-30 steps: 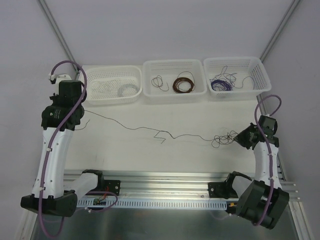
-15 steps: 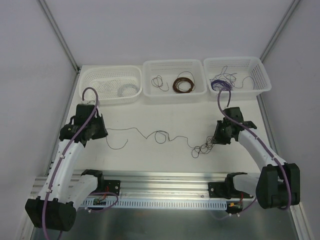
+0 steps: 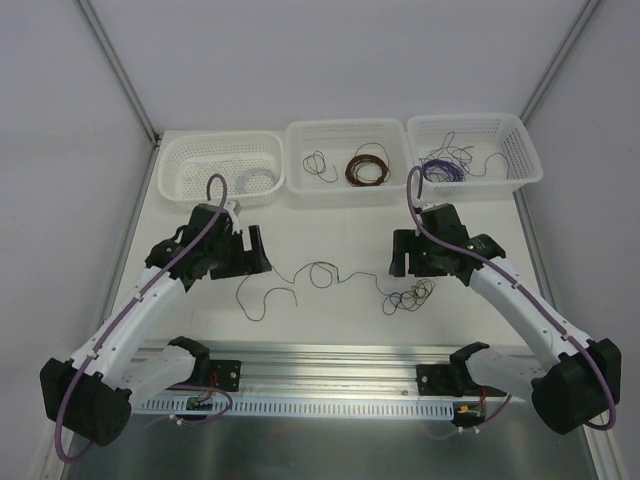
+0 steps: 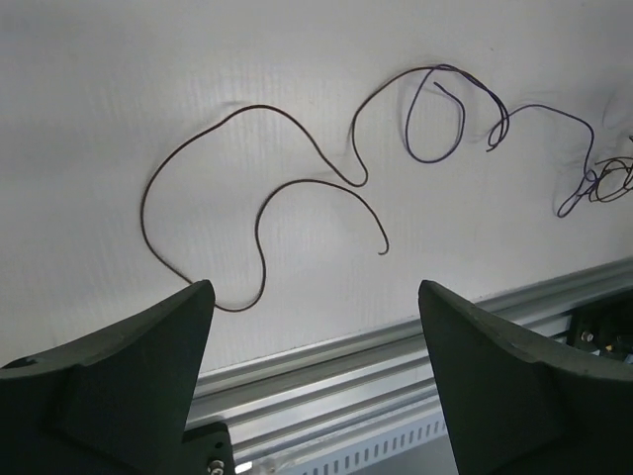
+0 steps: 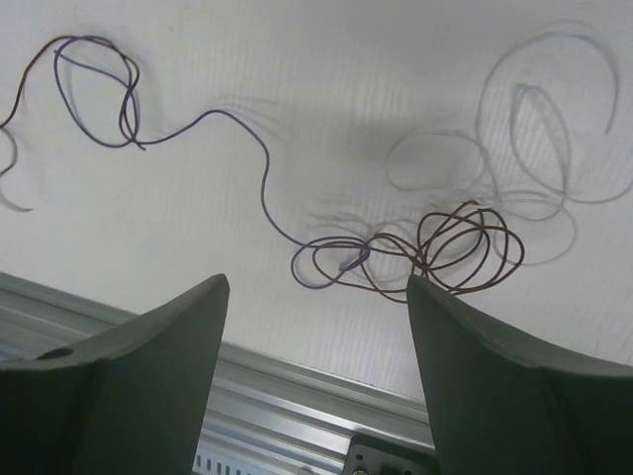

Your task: Untangle the cables

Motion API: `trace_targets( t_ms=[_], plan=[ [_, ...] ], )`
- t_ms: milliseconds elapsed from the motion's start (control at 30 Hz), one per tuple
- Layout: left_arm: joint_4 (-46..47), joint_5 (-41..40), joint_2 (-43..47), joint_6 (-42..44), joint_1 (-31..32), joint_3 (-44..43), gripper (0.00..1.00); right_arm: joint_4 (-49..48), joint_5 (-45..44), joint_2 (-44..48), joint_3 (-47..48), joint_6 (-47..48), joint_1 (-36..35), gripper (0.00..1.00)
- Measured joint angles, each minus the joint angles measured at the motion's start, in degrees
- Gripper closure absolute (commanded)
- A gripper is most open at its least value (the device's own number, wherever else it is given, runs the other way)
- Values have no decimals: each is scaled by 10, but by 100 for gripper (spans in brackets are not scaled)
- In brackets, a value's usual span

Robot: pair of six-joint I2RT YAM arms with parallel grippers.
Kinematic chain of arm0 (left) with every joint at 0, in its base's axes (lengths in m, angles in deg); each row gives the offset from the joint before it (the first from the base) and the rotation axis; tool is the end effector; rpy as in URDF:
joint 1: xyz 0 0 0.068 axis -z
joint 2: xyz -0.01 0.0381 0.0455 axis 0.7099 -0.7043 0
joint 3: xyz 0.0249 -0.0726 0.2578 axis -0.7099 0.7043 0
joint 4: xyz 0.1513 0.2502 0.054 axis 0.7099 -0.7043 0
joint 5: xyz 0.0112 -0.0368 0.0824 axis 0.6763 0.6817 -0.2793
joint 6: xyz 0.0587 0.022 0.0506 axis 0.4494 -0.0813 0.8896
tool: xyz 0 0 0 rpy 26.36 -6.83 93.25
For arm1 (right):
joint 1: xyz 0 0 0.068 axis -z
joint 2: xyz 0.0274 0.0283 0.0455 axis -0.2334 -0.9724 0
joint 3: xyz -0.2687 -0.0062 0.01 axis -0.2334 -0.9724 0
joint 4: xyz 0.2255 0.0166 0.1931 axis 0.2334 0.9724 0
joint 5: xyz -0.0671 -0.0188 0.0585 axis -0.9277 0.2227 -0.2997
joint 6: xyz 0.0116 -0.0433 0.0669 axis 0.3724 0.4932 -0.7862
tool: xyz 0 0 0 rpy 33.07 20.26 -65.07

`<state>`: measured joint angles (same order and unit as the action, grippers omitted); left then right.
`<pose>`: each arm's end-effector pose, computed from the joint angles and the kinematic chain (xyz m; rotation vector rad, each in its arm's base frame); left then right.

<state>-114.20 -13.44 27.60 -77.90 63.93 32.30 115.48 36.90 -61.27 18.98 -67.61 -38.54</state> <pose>0.2418 -0.0929 0.2555 -0.0590 2.4145 -0.5414 0.2569 0.1233 0.2336 -0.4581 2.4253 0.2769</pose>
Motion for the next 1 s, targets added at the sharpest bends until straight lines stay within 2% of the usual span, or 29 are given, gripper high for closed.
trace_targets(
  t_ms=[100,167,300,467,700,833,867,967,1000],
  plan=[
    [31,-21,-39,-55,67,0,16,-8,2,-5,0,0,-35,15],
    [56,-42,-64,-93,103,2,17,-21,5,-15,0,2,-57,14],
    [102,-102,-119,-169,153,2,27,-45,8,-48,0,6,-99,13],
    [145,-162,-203,-246,182,2,34,-76,13,-103,0,12,-141,13],
    [175,-202,-275,-311,202,2,44,-111,24,-149,1,26,-155,13],
    [188,-210,-306,-334,208,3,59,-128,36,-186,5,31,-157,14],
    [189,-211,-311,-340,208,3,66,-131,40,-197,7,32,-158,14],
    [193,-213,-321,-347,211,6,77,-140,45,-226,9,32,-160,16],
    [194,-213,-321,-347,212,7,84,-142,45,-235,9,32,-161,17]
  ],
)
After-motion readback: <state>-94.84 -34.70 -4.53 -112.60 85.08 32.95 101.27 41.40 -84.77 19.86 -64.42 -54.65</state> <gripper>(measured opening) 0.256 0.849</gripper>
